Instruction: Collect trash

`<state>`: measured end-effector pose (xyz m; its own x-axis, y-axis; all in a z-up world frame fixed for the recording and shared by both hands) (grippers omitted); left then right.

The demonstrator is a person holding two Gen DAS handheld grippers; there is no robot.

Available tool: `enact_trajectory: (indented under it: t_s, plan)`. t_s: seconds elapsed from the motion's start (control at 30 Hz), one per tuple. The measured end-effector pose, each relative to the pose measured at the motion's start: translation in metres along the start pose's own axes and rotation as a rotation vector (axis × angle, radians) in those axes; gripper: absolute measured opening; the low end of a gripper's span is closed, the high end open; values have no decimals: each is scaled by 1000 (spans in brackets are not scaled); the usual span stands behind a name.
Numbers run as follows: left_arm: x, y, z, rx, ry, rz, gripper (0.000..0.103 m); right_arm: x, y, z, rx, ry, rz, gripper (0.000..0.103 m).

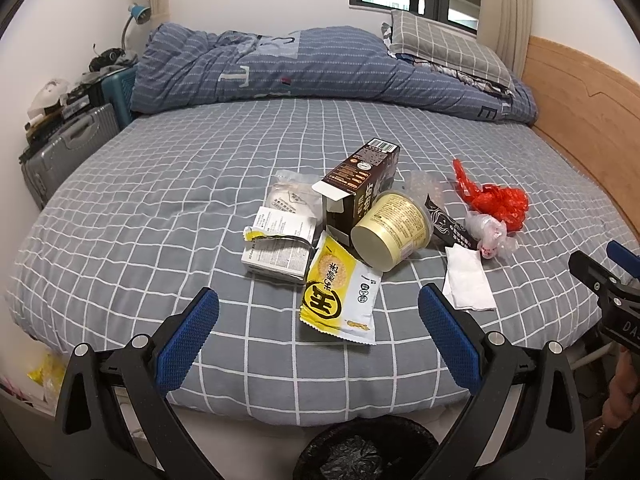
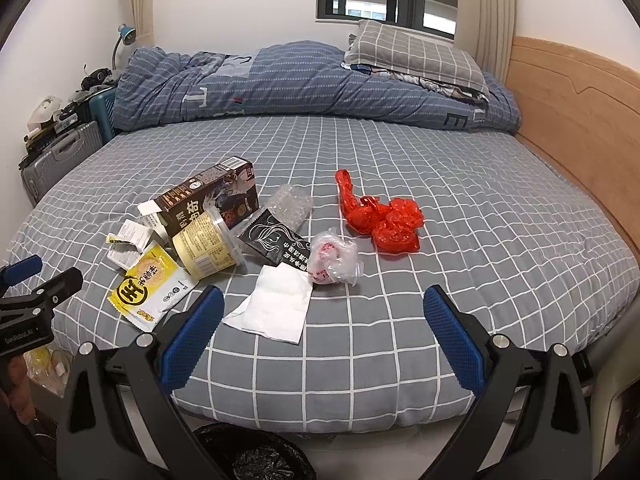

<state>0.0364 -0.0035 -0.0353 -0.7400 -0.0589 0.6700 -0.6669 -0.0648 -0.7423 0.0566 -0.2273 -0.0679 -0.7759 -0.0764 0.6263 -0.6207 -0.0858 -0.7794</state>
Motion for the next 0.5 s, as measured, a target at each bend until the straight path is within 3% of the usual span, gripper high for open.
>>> enact_trajectory:
  t_s: [0.5]
  plan:
    - [-2, 0, 0, 4, 4, -12, 97, 1, -1, 0, 1, -1, 2, 96]
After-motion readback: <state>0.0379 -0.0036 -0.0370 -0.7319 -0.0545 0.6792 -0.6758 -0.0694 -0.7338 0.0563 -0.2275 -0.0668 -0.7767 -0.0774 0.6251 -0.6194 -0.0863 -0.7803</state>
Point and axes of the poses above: each gripper's, at about its wrist camera, not at the fingertips, and x roughly against the way its jaws point, z to its right, y to its underside, the point moved 5 cm from there along -x, roughly the way its jaws point, and after that the axes turned 1 degree about z, right-handed, at the moved point
